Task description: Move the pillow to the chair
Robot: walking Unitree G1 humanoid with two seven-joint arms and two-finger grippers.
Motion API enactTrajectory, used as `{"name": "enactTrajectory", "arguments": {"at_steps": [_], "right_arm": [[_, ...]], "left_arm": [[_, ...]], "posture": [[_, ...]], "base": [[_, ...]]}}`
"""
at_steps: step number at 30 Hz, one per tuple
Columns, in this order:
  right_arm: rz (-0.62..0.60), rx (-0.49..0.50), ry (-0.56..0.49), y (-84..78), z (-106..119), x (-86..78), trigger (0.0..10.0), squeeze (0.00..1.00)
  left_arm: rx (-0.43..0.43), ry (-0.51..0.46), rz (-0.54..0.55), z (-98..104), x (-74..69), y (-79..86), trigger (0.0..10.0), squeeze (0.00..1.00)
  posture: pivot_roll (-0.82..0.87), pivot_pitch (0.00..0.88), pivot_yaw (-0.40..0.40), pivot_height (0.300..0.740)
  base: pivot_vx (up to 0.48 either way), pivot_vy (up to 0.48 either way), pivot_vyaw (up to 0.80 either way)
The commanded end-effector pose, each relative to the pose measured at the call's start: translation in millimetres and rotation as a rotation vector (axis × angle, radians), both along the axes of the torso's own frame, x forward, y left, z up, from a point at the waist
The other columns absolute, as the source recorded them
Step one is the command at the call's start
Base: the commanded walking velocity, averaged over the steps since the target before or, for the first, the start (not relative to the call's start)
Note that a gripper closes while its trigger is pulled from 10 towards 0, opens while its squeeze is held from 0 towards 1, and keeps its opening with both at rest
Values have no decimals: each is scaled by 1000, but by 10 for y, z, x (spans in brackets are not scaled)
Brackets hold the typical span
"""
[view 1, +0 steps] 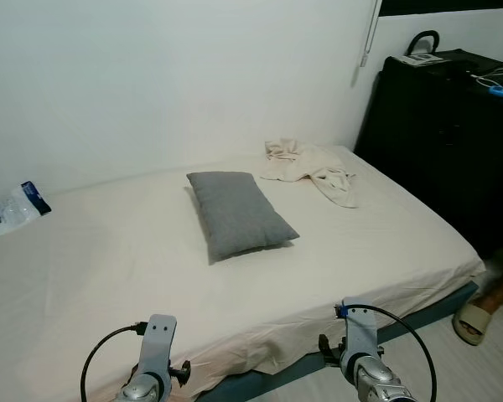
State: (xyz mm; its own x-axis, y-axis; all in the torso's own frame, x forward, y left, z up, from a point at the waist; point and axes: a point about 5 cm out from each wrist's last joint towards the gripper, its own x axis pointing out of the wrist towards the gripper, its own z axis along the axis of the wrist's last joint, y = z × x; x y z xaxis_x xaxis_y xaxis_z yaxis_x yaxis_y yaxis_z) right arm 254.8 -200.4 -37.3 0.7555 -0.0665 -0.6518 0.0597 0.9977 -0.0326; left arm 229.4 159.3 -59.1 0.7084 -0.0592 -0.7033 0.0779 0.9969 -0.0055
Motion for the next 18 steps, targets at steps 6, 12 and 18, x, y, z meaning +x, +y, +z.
{"name": "enactTrajectory", "arguments": {"at_steps": [6, 12, 18], "right_arm": [[255, 7, 64, 374, -131, -124, 10000, 0], [409, -54, 97, 522, -178, -185, 10000, 0], [432, -90, 97, 491, -160, -158, 10000, 0]], "left_arm": [[31, 27, -11, -37, -53, 29, 10000, 0], [48, 39, -2, -55, -88, 76, 10000, 0], [53, 46, 21, -72, -118, 96, 10000, 0]], "posture": [[-40, 0, 29, 740], [-23, 0, 22, 740], [-12, 0, 10, 740]], "base": [[0, -442, 0], [0, -442, 0], [0, -367, 0]]}}
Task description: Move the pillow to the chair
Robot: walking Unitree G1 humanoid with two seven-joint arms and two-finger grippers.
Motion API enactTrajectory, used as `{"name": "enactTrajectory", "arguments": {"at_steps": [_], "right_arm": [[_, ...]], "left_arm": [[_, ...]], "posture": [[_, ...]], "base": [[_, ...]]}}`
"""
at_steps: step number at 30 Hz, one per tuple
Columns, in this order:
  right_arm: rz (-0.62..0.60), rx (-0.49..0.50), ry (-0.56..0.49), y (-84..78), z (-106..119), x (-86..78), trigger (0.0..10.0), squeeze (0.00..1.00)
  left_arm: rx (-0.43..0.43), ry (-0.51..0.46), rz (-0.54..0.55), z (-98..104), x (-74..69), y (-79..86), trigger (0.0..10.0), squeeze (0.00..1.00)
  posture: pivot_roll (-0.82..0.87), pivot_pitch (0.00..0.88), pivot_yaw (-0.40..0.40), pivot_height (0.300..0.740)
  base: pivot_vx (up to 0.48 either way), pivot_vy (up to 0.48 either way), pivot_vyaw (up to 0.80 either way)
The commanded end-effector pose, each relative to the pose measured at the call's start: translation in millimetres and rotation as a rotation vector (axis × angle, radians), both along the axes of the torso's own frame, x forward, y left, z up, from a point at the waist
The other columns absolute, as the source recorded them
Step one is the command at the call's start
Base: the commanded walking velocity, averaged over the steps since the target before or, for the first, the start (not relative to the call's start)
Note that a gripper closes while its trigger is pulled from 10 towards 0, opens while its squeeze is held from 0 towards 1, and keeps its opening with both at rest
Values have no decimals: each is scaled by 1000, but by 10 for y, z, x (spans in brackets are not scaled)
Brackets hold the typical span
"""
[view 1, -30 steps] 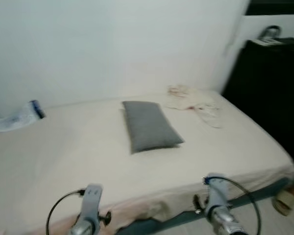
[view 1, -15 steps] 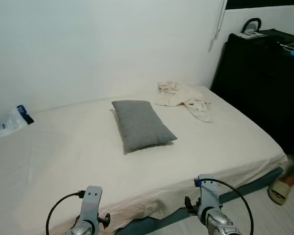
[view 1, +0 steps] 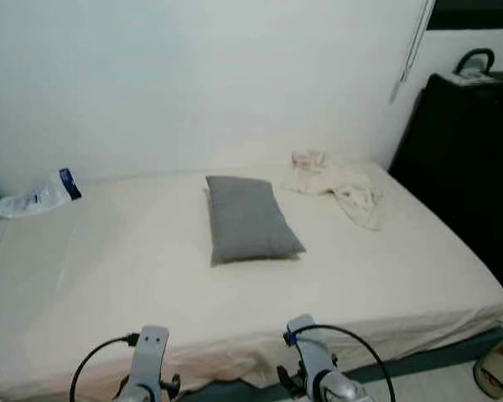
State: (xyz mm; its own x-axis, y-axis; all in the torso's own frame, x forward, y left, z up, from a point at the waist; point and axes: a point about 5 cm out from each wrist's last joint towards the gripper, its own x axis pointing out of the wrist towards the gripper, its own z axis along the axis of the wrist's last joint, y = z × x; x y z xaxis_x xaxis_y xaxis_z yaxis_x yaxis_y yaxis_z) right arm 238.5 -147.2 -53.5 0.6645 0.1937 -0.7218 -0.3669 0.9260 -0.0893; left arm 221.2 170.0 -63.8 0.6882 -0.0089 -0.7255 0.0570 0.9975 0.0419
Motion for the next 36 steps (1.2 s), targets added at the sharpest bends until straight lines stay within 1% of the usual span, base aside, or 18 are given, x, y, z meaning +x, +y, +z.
{"name": "enactTrajectory", "arguments": {"at_steps": [1, 7, 9, 13, 19, 25, 32, 34, 36], "right_arm": [[5, -23, 4, -52, 1, 3, 10000, 0], [6, -28, 7, -61, -8, -11, 10000, 0], [3, -30, 9, -67, -12, -18, 10000, 0], [-15, -32, 6, -92, -15, -23, 10000, 0], [-29, -26, 1, -115, -11, -22, 10000, 0], [-79, 26, -47, -163, 44, 35, 10000, 0], [-86, 34, -53, -179, 54, 43, 10000, 0], [-116, 31, -59, -200, 58, 50, 10000, 0], [-116, 7, -67, -217, 63, 57, 10000, 0]], "left_arm": [[-5, 21, 13, -34, -50, -16, 10000, 0], [-11, 25, 15, -44, -65, -29, 10000, 0], [-35, 24, 25, -44, -64, -50, 10000, 0], [-56, -3, 10, -14, -16, -95, 10000, 0], [-43, -25, -9, 17, 29, -108, 10000, 0], [-42, -35, -15, 31, 49, -116, 10000, 0], [-47, -39, -20, 36, 58, -124, 10000, 0], [-50, -39, -23, 37, 59, -129, 10000, 0], [-52, -40, -25, 38, 61, -131, 10000, 0]], "posture": [[-11, 0, 8, 740], [-16, 0, 9, 740], [-20, 0, 14, 740], [-28, 0, 17, 740], [-33, 0, 18, 740], [-35, 0, 18, 740], [-37, 0, 21, 740], [-37, 0, 21, 740], [-37, 0, 21, 740]], "base": [[0, 0, 0], [0, 0, 0], [0, 0, 0], [0, 0, 0], [0, 0, 0], [287, 0, 0], [334, 0, 748], [345, 0, 0], [341, 0, 0]]}}
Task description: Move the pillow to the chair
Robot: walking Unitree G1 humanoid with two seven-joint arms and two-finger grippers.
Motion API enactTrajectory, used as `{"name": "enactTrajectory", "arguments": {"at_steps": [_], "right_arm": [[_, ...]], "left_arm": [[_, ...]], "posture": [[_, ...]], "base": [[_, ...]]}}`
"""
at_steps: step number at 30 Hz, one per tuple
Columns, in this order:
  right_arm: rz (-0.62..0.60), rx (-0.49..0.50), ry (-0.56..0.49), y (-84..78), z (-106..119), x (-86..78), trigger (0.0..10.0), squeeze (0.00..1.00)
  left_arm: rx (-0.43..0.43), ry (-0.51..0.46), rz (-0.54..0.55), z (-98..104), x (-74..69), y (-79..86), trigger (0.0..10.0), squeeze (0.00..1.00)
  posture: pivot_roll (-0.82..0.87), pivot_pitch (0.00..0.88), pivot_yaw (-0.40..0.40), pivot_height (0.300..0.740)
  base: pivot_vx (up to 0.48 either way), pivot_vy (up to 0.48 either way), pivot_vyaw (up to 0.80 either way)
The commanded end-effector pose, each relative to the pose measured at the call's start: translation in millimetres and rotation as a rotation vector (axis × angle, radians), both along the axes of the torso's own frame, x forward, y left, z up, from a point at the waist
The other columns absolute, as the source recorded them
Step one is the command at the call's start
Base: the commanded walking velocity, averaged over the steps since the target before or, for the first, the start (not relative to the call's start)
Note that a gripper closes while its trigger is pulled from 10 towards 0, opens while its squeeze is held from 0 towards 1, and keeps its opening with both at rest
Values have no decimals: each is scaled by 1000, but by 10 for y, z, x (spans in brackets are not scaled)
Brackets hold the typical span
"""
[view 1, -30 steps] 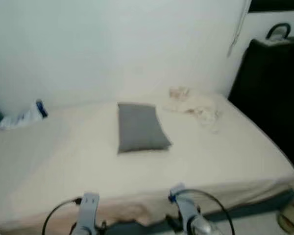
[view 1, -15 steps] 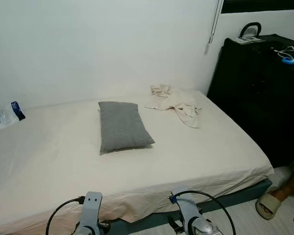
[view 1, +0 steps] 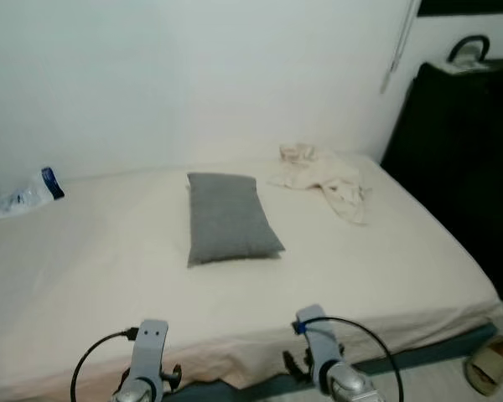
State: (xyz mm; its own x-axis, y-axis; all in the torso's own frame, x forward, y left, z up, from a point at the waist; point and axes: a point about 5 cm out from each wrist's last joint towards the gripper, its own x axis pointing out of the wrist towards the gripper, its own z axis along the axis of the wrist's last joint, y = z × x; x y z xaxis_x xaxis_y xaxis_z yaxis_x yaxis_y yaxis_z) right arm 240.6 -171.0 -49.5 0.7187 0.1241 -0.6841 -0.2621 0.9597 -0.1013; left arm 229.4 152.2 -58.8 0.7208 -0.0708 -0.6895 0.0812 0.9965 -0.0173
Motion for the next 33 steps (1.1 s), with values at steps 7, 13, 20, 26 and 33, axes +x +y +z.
{"name": "enactTrajectory", "arguments": {"at_steps": [7, 13, 20, 26, 33], "right_arm": [[-55, -49, -16, -83, 35, 51, 10000, 0], [-131, -63, -47, -238, 86, 88, 10000, 0], [-201, -65, -64, -364, 127, 114, 10000, 0], [-372, 14, -125, -549, 256, 224, 10000, 0], [-563, 100, -217, -832, 537, 449, 10000, 0]], "left_arm": [[8, 8, -5, -14, -24, 42, 10000, 0], [-6, 8, 1, -17, -29, 31, 10000, 0], [-25, 2, 3, -1, -2, -4, 10000, 0], [-26, 2, -1, -7, -14, -5, 10000, 0], [-13, -47, 23, 65, 80, 69, 10000, 0]], "posture": [[-39, 0, 22, 740], [-46, 0, 20, 740], [-48, 0, 16, 740], [-46, 0, 21, 740], [-45, 0, 29, 740]], "base": [[341, 0, 0], [336, 0, 0], [0, 0, 0], [0, 0, 0], [0, 0, 0]]}}
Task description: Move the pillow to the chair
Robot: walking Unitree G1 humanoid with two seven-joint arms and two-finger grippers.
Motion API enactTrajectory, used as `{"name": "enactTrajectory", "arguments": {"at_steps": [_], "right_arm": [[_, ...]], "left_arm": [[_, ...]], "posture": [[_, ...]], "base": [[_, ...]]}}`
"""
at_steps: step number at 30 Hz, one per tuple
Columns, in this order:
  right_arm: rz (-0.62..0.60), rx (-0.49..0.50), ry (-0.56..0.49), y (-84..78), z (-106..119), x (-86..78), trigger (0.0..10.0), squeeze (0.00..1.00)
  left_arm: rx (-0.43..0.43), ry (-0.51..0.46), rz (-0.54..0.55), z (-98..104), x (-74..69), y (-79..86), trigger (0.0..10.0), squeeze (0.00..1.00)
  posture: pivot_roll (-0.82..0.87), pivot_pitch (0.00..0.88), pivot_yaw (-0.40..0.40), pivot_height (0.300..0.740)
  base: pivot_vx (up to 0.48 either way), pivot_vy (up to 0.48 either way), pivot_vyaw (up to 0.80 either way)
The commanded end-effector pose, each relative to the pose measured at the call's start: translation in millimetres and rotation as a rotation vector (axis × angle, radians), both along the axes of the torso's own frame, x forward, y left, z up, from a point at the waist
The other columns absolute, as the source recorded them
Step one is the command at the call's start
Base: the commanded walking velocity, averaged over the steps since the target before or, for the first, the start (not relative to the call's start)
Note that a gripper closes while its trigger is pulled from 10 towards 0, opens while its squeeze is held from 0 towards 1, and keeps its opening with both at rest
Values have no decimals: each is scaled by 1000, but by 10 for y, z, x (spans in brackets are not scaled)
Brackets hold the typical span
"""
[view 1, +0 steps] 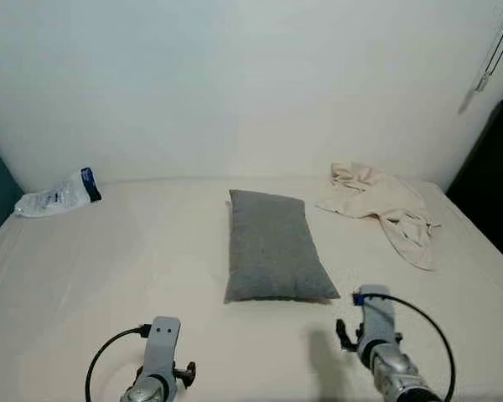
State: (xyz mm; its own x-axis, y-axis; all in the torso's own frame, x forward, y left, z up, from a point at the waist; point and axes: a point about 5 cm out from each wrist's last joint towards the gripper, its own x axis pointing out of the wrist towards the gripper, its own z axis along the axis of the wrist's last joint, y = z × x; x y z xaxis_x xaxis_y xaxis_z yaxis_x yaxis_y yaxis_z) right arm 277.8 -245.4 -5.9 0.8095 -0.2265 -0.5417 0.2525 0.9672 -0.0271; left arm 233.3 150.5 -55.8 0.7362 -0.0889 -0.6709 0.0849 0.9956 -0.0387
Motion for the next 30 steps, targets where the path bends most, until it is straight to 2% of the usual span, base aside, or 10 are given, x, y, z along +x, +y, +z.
{"name": "enactTrajectory", "arguments": {"at_steps": [1, 2, 4, 9, 11, 12, 14, 21, 30], "right_arm": [[-73, 29, -41, -121, 135, 102, 10000, 0], [-73, 29, -41, -121, 135, 102, 10000, 0], [-105, 38, -62, -187, 224, 167, 10000, 0], [-114, 74, -102, -192, 293, 228, 10000, 0], [-120, 135, -143, -170, 339, 275, 10000, 0], [-120, 135, -143, -170, 339, 275, 10000, 0], [-135, 210, -181, -148, 368, 307, 10000, 0], [-144, 251, -193, -140, 374, 317, 10000, 0], [-139, 353, -260, -121, 460, 390, 10000, 0]], "left_arm": [[11, -34, 35, 52, 64, 104, 10000, 0], [11, -34, 35, 52, 64, 104, 10000, 0], [4, -70, 56, 125, 157, 147, 10000, 0], [0, -96, 59, 180, 227, 161, 10000, 0], [-3, -113, 56, 212, 265, 155, 10000, 0], [-3, -113, 56, 212, 265, 155, 10000, 0], [-8, -126, 54, 230, 285, 148, 10000, 0], [-11, -129, 55, 232, 286, 148, 10000, 0], [-19, -133, 50, 228, 281, 118, 10000, 0]], "posture": [[-45, 0, 29, 735], [-45, 0, 29, 735], [-47, 0, 34, 720], [-45, 0, 36, 705], [-45, 0, 40, 695], [-45, 0, 40, 695], [-43, 0, 44, 680], [-42, 0, 43, 665], [-44, 0, 43, 625]], "base": [[0, 0, 0], [0, 0, 0], [0, 0, 0], [0, 0, 0], [0, 0, 0], [0, 0, 0], [0, 0, 0], [0, 0, 0], [0, 0, 0]]}}
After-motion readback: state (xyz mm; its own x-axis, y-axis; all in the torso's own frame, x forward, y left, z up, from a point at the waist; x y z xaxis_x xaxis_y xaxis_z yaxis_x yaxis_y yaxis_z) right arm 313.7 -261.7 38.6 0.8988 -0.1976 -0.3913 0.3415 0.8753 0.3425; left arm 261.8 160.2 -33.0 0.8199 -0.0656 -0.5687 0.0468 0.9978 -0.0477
